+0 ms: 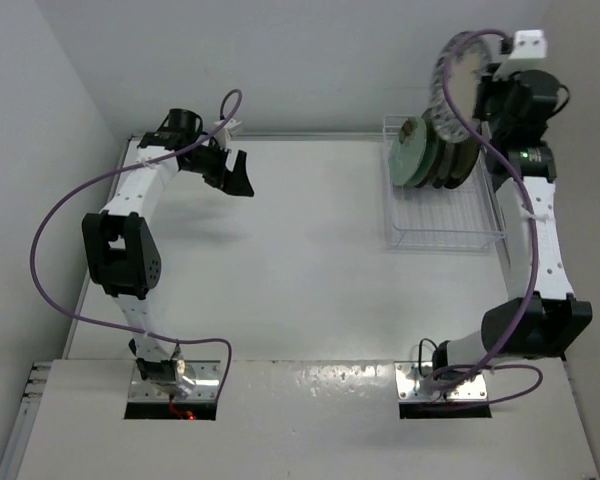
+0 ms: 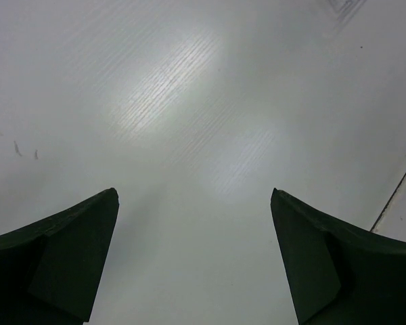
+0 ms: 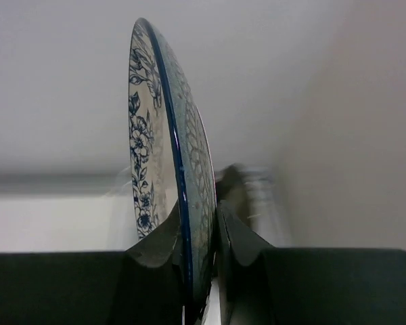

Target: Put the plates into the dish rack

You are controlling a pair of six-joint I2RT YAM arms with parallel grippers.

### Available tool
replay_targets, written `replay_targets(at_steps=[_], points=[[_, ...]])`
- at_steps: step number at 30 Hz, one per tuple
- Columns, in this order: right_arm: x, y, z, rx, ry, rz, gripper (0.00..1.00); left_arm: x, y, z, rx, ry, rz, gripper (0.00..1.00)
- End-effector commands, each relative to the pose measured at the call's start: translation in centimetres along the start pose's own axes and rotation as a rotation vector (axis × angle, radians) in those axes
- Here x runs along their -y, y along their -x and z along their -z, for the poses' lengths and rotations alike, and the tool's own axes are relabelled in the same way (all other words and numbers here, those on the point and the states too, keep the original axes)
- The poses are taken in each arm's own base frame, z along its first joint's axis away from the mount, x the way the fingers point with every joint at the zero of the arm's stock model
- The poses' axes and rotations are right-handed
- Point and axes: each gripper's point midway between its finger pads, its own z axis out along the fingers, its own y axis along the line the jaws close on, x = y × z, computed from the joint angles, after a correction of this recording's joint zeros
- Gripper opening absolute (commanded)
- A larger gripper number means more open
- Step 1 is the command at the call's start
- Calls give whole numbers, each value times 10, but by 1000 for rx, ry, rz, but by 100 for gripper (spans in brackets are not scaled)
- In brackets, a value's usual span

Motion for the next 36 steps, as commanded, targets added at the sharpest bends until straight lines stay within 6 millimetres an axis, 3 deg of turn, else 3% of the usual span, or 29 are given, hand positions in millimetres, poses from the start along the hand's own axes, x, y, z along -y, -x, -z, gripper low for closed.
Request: replay_targets(at_steps=[1, 2, 3, 4, 6, 8, 9, 10, 11, 14, 16, 21, 27, 34, 36], points=[[89, 106, 42, 319, -367, 97, 0, 7, 11, 11, 38, 24, -34, 100], [122, 110, 52, 340, -480, 117, 0, 7, 11, 11, 38, 24, -34, 100], [131, 117, 55, 374, -513, 120, 0, 6, 10, 12, 35, 32, -33, 100], [150, 107, 49, 352, -563, 123, 0, 6, 10, 12, 35, 32, -33, 100], [169, 106, 49, 357, -598, 133, 0, 5, 7, 10, 29, 30, -27, 100], [182, 90, 33, 339, -619, 194, 0, 5, 3, 8, 20, 27, -19, 100], [182, 82, 26, 334, -612, 216, 0, 5, 3, 8, 20, 27, -19, 100], [185, 90, 27, 384, -629, 269, 0, 7, 1, 10, 19, 27, -18, 100], [183, 66, 13, 343, -597, 288, 0, 7, -3, 8, 12, 24, -11, 100], [181, 43, -7, 305, -551, 260, 0, 7, -5, 9, 8, 32, -9, 100], [188, 41, -8, 289, -582, 241, 0, 7, -9, 8, 0, 30, -2, 100], [178, 34, -7, 294, -580, 234, 0, 7, -7, 11, 3, 41, -8, 100], [169, -3, -5, 233, -571, 112, 0, 6, -9, 8, -3, 38, -2, 100], [167, -53, -17, 190, -578, 32, 0, 7, -12, 7, -6, 27, 4, 100], [167, -47, -16, 257, -585, -7, 0, 7, -12, 7, -6, 27, 4, 100]])
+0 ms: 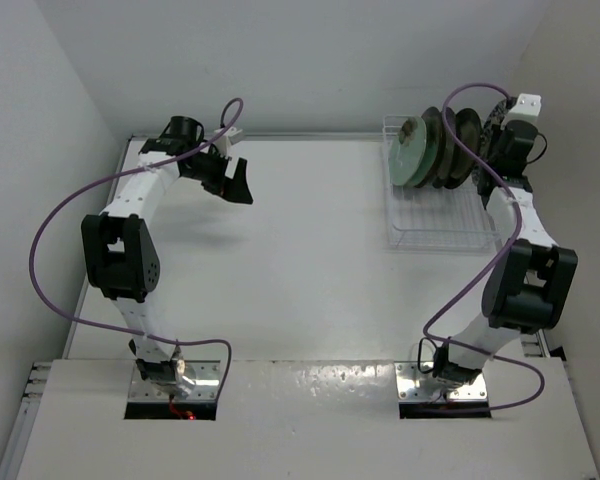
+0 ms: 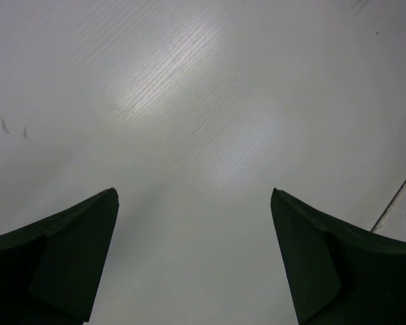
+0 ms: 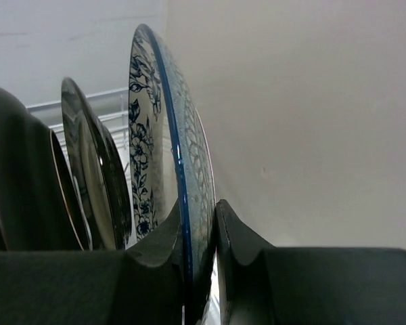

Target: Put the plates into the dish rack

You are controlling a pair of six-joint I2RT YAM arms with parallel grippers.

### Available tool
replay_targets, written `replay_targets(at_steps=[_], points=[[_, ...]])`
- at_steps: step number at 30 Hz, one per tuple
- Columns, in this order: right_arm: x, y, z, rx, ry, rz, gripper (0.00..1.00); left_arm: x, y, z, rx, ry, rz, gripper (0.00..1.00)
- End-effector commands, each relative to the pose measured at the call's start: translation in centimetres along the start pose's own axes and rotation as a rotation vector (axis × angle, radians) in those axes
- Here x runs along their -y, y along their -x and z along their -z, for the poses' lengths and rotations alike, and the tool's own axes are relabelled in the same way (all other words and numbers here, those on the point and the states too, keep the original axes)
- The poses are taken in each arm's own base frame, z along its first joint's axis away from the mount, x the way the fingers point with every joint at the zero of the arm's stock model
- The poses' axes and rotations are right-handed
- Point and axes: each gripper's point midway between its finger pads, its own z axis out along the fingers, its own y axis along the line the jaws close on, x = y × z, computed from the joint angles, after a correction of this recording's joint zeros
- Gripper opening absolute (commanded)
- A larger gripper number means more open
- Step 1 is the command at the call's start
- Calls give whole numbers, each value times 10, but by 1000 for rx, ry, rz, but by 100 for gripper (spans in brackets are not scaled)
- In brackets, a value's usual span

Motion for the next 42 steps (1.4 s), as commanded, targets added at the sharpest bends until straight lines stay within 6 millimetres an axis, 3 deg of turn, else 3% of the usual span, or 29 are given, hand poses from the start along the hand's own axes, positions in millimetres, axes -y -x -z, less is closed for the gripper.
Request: replay_targets(at_steps=[1, 5, 15, 20, 28, 34, 36, 42], points=[[17, 80, 12, 310, -65, -173, 0, 10, 7, 10, 30, -7, -31, 100], [13, 82, 9, 360, -52, -176, 0, 12, 5, 11, 30, -7, -31, 100], [-13, 52, 3, 414, 3, -126, 0, 10, 0, 11, 17, 8, -34, 100], [-33, 32, 2, 385, 51, -101, 0, 7, -1, 11, 10, 27, -34, 100], [-35, -4, -19, 347, 5, -69, 0, 6, -4, 15, -4, 43, -56, 100], [-29, -12, -29, 330, -24, -99, 21, 5, -8, 17, -17, 58, -59, 100], [-26, -7, -30, 340, -35, -113, 43, 5, -8, 17, -17, 58, -59, 100], [-18, 4, -18, 359, -53, -146, 55, 6, -8, 17, -14, 49, -59, 100]])
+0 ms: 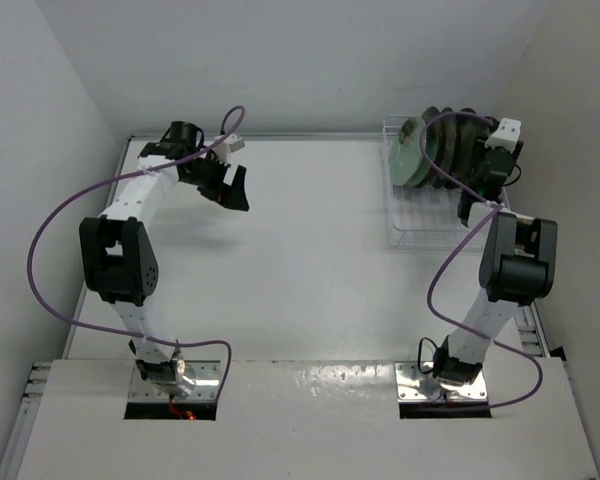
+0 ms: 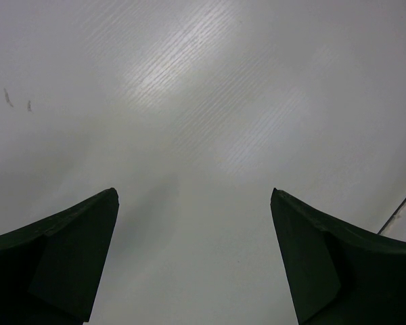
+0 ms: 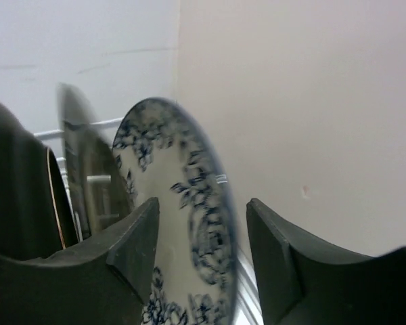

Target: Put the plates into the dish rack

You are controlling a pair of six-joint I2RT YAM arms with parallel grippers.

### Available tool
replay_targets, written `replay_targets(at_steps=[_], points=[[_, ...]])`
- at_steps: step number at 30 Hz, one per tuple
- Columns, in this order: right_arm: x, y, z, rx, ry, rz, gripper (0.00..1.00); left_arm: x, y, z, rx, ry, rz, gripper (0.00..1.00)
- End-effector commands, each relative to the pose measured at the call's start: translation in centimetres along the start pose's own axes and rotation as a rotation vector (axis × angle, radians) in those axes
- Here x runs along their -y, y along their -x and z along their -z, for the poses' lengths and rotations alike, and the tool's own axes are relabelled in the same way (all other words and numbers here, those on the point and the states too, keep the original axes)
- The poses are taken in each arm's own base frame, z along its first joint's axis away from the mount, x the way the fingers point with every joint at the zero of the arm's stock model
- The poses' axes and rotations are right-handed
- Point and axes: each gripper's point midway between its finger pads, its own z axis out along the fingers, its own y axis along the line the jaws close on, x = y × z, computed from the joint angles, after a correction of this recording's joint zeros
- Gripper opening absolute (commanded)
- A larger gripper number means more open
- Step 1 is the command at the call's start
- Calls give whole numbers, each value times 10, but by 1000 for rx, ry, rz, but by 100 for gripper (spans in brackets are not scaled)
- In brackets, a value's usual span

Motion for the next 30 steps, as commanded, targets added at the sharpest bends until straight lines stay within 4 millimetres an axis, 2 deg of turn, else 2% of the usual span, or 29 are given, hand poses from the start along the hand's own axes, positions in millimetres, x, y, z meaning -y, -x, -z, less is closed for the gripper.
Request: replay_targets(at_steps=[1, 2, 3, 4, 6, 8, 10, 12, 15, 17, 20, 23, 24, 25, 27, 28, 29, 30], points=[[9, 58, 5, 150, -32, -77, 55, 10, 11, 15, 38, 4, -41, 100], [8, 49, 7, 106, -27, -62, 56, 10, 11, 15, 38, 4, -41, 100], [10, 57, 9, 119, -30, -93, 56, 12, 12, 15, 42, -5, -41, 100], [11, 48, 13, 101, -34, -85, 56, 12, 12, 15, 42, -6, -41, 100], [16, 52, 19, 108, -61, -96, 56, 13, 9, 12, 32, -20, -30, 100], [19, 42, 27, 78, -77, -112, 57, 15, 9, 12, 35, -28, -30, 100], [31, 42, 37, 54, -137, -128, 57, 15, 9, 12, 35, -28, -30, 100], [36, 21, 51, -10, -179, -172, 57, 15, 9, 12, 35, -28, -30, 100], [46, 20, 73, -63, -219, -241, 55, 16, 8, 13, 35, -28, -30, 100], [44, 5, 82, -102, -217, -274, 52, 16, 5, 12, 29, -31, -25, 100], [55, 1, 97, -136, -263, -306, 47, 16, 5, 12, 29, -31, -25, 100], [65, -21, 113, -239, -325, -292, 46, 18, 8, 12, 29, -24, -36, 100], [67, -24, 119, -265, -327, -292, 49, 11, 5, 12, 14, 14, -36, 100], [71, -32, 128, -295, -337, -300, 60, 10, 3, 10, -4, 41, -45, 100], [71, -45, 139, -338, -323, -309, 75, -9, -5, 12, -67, 180, -50, 100], [78, -44, 150, -360, -322, -320, 90, -9, -6, 9, -93, 218, -69, 100], [82, -53, 158, -382, -345, -368, 97, -14, -13, 8, -125, 254, -84, 100], [88, -63, 166, -410, -360, -385, 100, -21, -15, 10, -152, 310, -104, 100]])
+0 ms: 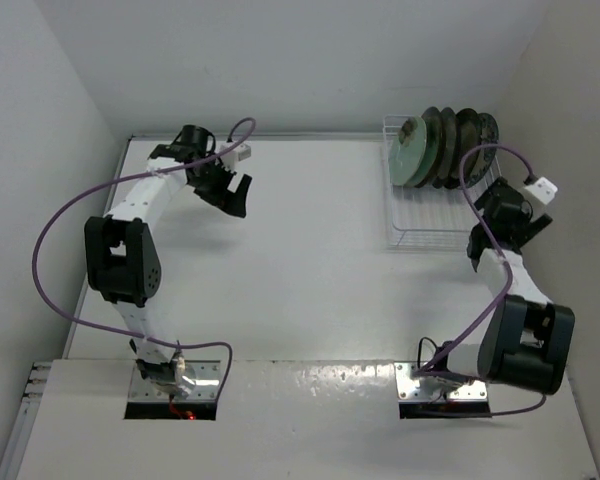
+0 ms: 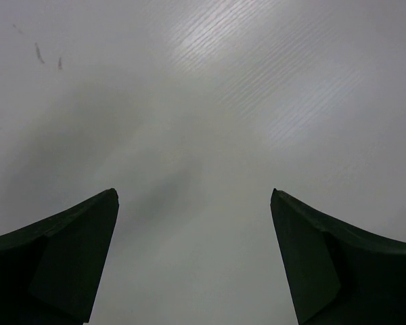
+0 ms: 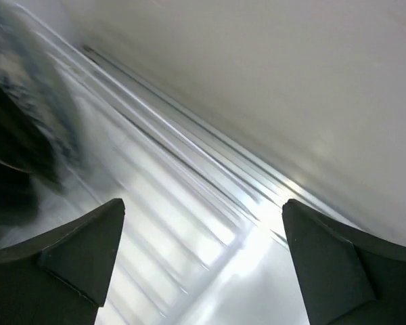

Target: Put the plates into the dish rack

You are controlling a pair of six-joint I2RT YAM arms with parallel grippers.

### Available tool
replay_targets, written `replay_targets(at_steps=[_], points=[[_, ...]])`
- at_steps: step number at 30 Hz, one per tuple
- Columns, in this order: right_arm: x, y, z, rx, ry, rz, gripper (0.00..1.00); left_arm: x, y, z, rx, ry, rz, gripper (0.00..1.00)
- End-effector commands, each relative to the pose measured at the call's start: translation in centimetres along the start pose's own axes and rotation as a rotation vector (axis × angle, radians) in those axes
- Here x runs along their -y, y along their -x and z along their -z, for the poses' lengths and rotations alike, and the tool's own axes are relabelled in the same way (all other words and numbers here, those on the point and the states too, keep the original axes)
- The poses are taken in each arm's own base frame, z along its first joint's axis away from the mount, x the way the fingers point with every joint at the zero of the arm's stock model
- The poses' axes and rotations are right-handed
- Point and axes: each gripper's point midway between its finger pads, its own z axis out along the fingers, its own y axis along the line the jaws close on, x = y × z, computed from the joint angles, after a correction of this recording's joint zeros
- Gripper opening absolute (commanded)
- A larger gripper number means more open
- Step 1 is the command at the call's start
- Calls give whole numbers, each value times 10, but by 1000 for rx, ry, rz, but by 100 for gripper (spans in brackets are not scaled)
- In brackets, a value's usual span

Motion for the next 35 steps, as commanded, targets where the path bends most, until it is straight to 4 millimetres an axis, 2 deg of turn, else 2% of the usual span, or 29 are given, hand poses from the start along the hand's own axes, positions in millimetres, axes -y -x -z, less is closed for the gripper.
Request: replay_targets(at_steps=[1, 3, 4, 5, 6, 7, 11, 12, 13, 14, 15, 16, 18, 19, 20, 21, 23, 24, 31, 35], points=[[35, -20, 24, -113, -64, -117, 100, -10, -4, 11, -67, 191, -82, 100], [54, -35, 33, -180, -97, -179, 100, -12, -9, 10, -80, 198, -78, 100], [58, -45, 41, -229, -101, -201, 100, -12, -9, 10, -80, 197, -78, 100], [60, -43, 46, -233, -98, -223, 100, -11, -12, 4, -87, 182, -74, 100], [63, -53, 51, -283, -92, -240, 100, -10, -16, 2, -95, 179, -60, 100], [59, -57, 54, -306, -64, -249, 100, -11, -14, 2, -87, 182, -63, 100], [65, -80, 79, -426, -107, -305, 100, -18, -33, -5, -140, 234, -44, 100], [64, -82, 83, -442, -102, -314, 100, -17, -35, -8, -147, 241, -51, 100], [64, -85, 87, -461, -99, -313, 100, -13, -45, -13, -176, 235, -53, 100], [68, -96, 97, -517, -116, -311, 100, -15, -50, -15, -186, 244, -52, 100], [64, -97, 102, -536, -93, -314, 100, -10, -50, -16, -183, 240, -63, 100], [65, -105, 110, -572, -95, -309, 100, -4, -62, -22, -213, 224, -64, 100], [63, -109, 122, -607, -63, -308, 100, -1, -69, -25, -224, 225, -72, 100], [67, -118, 128, -633, -69, -298, 100, -2, -68, -28, -213, 229, -75, 100], [68, -123, 133, -645, -65, -299, 100, -1, -77, -30, -232, 222, -69, 100], [67, -121, 137, -635, -48, -310, 100, 0, -72, -29, -215, 235, -75, 100], [67, -130, 144, -653, -41, -321, 100, 0, -74, -31, -213, 237, -66, 100], [68, -127, 147, -635, -32, -330, 100, 0, -74, -31, -213, 237, -66, 100], [69, -135, 163, -646, 4, -333, 100, 5, -79, -31, -212, 227, -55, 100], [64, -125, 163, -608, 44, -338, 100, 6, -79, -32, -209, 218, -55, 100]])
